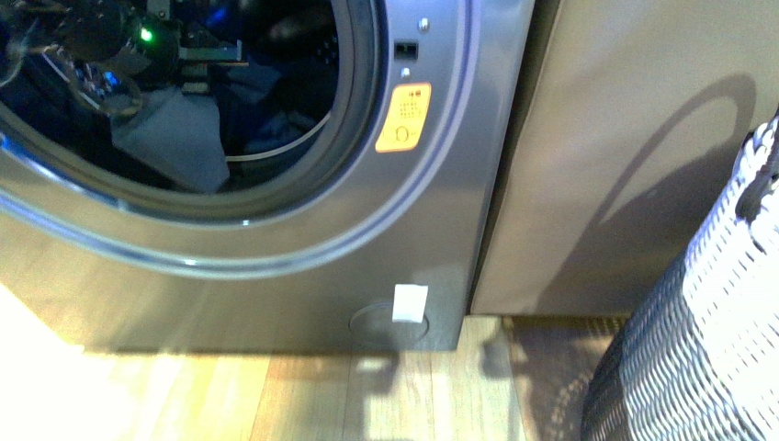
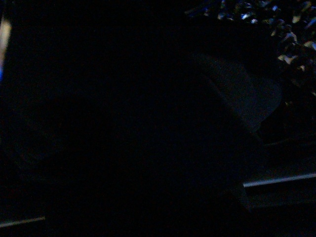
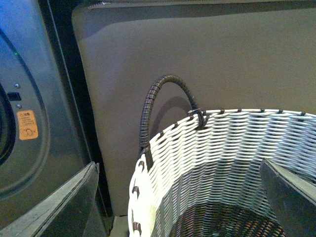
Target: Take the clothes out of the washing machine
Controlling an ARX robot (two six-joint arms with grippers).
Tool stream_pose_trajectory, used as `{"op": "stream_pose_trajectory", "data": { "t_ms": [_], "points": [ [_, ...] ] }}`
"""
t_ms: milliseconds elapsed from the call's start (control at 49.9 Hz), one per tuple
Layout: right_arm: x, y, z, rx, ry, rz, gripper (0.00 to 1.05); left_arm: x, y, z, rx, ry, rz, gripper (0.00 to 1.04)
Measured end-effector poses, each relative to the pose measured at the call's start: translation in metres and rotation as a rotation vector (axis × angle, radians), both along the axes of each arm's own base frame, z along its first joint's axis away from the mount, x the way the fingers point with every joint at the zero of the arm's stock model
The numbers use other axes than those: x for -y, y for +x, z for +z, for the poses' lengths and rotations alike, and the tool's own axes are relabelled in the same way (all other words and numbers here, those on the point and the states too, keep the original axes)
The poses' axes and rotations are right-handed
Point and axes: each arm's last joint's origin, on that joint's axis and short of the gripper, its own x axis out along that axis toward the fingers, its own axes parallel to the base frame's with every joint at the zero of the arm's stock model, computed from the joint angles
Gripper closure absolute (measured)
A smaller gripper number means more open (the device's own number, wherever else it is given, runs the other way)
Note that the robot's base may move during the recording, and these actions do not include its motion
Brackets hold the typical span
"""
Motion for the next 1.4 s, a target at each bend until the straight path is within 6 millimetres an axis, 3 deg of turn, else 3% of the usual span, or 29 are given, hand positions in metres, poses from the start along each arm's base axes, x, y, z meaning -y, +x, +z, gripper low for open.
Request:
{"op": "stream_pose_trajectory", "data": {
  "t_ms": [260, 721, 962, 1062, 1402],
  "points": [
    [0.0, 0.0, 0.0, 0.0, 0.0, 0.0, 0.07, 0.012, -0.04, -0.001, 0.007, 0.017, -0.06, 0.94],
    [0.0, 0.0, 0.0, 0.0, 0.0, 0.0, 0.07, 0.008, -0.108, 0.02, 0.065, 0.044, -0.16, 0.94],
    [0.0, 0.0, 0.0, 0.0, 0.0, 0.0, 0.07, 0.007, -0.136, 0.062, 0.164, 0.016, -0.23, 0.94],
    [0.0, 0.0, 0.0, 0.0, 0.0, 0.0, 0.07, 0.008, -0.154, 0.09, 0.224, 0.024, -0.275, 0.94],
    [0.0, 0.0, 0.0, 0.0, 0.0, 0.0, 0.07, 0.018, -0.204, 0.142, 0.373, 0.046, -0.403, 0.94]
  ]
}}
